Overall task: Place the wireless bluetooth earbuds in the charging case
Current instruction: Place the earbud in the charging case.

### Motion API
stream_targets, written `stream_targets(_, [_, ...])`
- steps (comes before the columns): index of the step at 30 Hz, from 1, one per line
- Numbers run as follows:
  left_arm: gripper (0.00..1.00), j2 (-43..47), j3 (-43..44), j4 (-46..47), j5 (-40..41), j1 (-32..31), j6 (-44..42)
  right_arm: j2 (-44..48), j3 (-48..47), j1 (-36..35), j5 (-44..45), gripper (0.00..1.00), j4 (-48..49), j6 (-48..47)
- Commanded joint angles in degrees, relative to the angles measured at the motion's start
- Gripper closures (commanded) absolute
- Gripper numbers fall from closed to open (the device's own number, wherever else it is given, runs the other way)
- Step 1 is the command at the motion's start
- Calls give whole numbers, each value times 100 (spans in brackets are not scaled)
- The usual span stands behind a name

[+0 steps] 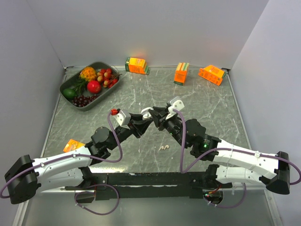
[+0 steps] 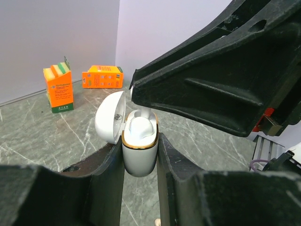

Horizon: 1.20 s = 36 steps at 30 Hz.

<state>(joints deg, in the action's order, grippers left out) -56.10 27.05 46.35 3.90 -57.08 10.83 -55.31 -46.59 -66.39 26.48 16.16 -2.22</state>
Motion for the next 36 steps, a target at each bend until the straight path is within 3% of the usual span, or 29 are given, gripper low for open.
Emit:
stream_targets(1, [99,143,222,331,14,13,77,64,-122,-32,-73,86,-87,20])
stream_targets(11, [99,152,187,357,49,13,77,64,-219,-32,-55,86,-148,20])
stream_targets(17, [99,152,12,646,-73,21,-80,213,-123,-32,-38,100,-17,-24])
stream_targets(20, [99,143,-261,1042,-144,13,-239,310,-79,-32,-99,100,45,-42])
stream_targets(36, [99,64,-235,1061,-170,13,-230,319,1,-41,-161,100,124,-59])
